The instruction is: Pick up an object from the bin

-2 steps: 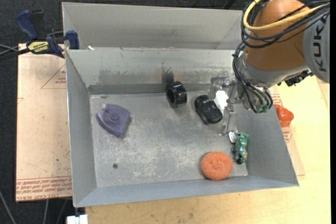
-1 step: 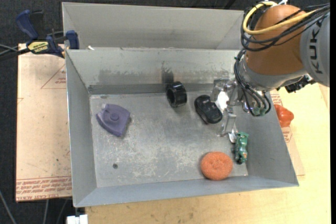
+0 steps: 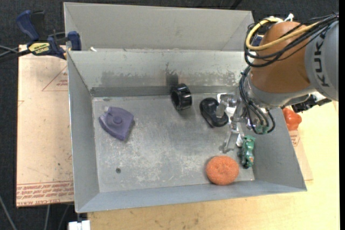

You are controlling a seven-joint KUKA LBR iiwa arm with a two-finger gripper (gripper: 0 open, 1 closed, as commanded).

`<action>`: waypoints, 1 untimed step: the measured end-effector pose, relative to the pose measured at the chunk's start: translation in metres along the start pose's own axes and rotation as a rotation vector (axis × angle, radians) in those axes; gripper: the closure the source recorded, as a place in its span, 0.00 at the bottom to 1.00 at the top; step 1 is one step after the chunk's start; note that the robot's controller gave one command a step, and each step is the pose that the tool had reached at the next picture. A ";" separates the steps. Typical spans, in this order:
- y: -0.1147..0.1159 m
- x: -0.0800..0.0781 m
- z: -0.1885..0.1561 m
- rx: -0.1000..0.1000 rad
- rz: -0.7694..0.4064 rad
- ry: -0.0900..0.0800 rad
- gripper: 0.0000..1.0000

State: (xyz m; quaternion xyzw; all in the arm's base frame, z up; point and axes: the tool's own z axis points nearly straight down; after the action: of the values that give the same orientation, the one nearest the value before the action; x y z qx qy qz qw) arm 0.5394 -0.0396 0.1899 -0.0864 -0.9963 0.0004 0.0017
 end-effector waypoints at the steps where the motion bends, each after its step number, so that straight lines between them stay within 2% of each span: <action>1: 0.028 0.018 0.016 -0.002 -0.219 -0.008 0.00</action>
Offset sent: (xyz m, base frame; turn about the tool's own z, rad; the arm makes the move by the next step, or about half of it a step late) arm -0.0546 -0.0290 -0.0990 -0.3182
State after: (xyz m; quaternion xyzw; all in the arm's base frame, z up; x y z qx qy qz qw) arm 0.5268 -0.0094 0.1743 0.0230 -0.9997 -0.0006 -0.0024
